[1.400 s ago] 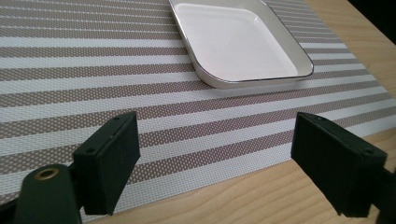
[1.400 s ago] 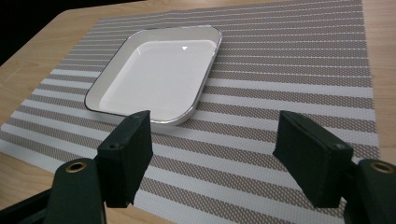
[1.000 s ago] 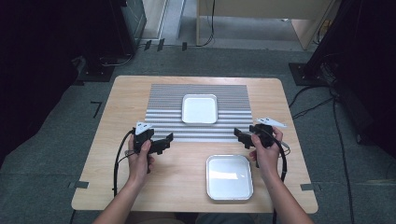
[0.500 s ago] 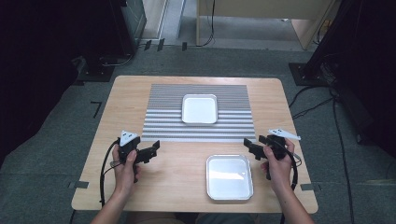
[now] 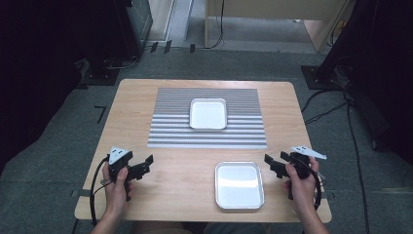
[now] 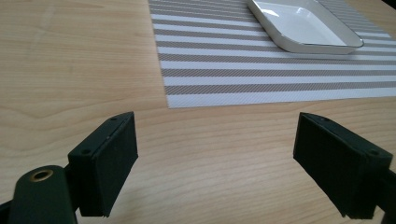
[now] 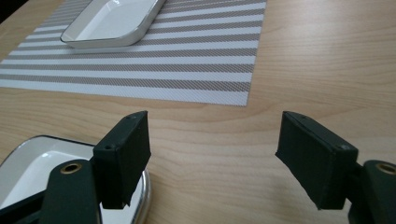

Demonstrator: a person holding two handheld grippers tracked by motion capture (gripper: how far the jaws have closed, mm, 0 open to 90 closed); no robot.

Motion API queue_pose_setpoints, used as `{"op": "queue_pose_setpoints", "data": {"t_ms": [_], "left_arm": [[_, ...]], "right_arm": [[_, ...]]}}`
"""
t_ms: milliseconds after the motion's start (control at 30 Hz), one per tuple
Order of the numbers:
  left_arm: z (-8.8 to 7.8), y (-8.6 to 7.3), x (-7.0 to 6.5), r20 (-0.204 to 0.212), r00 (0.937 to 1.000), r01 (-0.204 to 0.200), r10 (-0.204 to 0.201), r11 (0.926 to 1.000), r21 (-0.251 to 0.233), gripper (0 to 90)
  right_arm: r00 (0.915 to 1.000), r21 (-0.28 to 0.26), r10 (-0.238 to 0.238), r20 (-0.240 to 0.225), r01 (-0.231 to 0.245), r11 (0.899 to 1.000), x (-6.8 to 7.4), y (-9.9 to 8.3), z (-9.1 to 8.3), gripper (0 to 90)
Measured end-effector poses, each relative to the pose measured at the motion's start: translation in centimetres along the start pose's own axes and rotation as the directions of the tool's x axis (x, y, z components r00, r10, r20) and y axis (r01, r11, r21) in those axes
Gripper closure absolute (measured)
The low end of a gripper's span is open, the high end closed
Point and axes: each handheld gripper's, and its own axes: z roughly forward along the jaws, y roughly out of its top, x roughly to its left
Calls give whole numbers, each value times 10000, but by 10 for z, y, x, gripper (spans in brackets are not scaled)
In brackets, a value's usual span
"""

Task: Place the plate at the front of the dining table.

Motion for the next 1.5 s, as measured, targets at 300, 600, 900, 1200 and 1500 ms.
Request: {"op": "queue_pose_setpoints", "data": {"t_ms": [300,600,900,1200,1500], "left_arm": [[-18,-16,29,-591,9981,190,-180,9997,162,135],[-34,-27,53,-956,9949,340,-319,9992,205,135],[-47,-36,74,-1397,9890,520,-483,9984,231,136],[-59,-44,89,-1833,9825,402,-325,9984,386,135],[-59,-47,90,-2092,9776,-83,239,9972,749,135]], "right_arm": [[9997,-71,148,199,-146,9999,-18,-13,-19,244],[9975,69,108,703,-113,9999,-33,-26,-31,244],[9943,116,182,1050,-195,9997,-46,-39,-41,244],[9885,190,229,1492,-260,9995,-59,-49,-50,246],[9843,251,3,1765,-48,9997,-63,-59,-52,245]]}}
